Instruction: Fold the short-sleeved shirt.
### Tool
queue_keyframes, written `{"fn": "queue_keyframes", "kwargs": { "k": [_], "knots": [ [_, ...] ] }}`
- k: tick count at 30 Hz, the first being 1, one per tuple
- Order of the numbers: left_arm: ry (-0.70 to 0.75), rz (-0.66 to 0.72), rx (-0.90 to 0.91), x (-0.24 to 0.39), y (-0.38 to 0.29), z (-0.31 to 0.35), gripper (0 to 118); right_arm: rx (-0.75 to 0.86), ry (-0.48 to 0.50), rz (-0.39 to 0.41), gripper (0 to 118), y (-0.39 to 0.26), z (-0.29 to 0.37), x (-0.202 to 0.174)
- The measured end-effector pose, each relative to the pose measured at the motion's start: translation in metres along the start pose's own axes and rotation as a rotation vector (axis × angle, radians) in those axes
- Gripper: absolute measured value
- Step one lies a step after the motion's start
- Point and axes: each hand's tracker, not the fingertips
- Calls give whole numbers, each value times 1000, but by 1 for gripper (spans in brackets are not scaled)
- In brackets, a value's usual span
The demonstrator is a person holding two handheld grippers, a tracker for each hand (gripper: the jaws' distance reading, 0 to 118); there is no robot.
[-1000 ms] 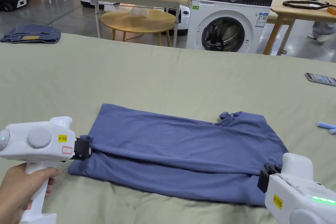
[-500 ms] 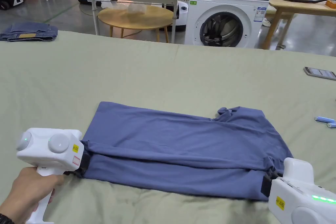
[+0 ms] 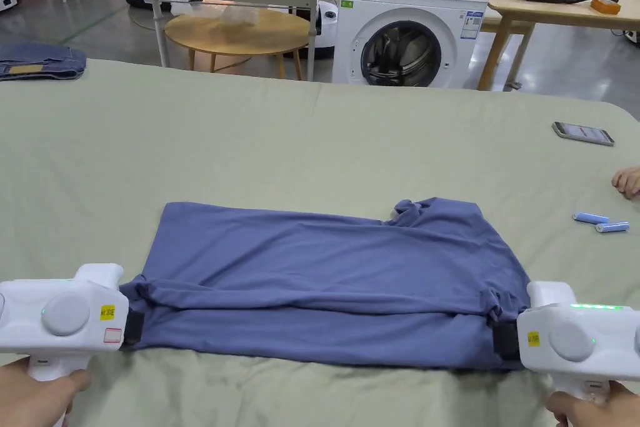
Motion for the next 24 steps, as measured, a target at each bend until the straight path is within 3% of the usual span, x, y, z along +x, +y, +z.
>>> {"fn": "queue_keyframes", "kwargs": {
  "k": [2, 4, 5, 6, 8, 10, 13, 24],
  "knots": [
    [-1, 2, 1, 0, -1, 1, 2, -77, 5, 3, 60, 0, -16, 5],
    [-2, 1, 1, 0, 2, 0, 2, -124, 57, -50, 59, -3, -25, 10],
    [-3, 4, 1, -1, 3, 1, 2, -92, 64, -57, 52, -5, -23, 11],
    [-5, 5, 0, -1, 3, 1, 2, -78, 90, -60, 43, -7, -21, 12],
    [-5, 6, 0, -5, 4, -2, 2, -85, 173, -83, 6, -7, -21, 13],
    [-6, 3, 0, -5, 5, -1, 2, -82, 113, -50, 6, -10, -18, 8],
    [-11, 4, 18, -2, 4, 14, 2, -53, 117, -77, 5, -10, -2, 14],
    [-40, 10, 113, -6, 6, 71, 2, 50, 106, -56, 5, -10, 80, 19]
  ]
}}
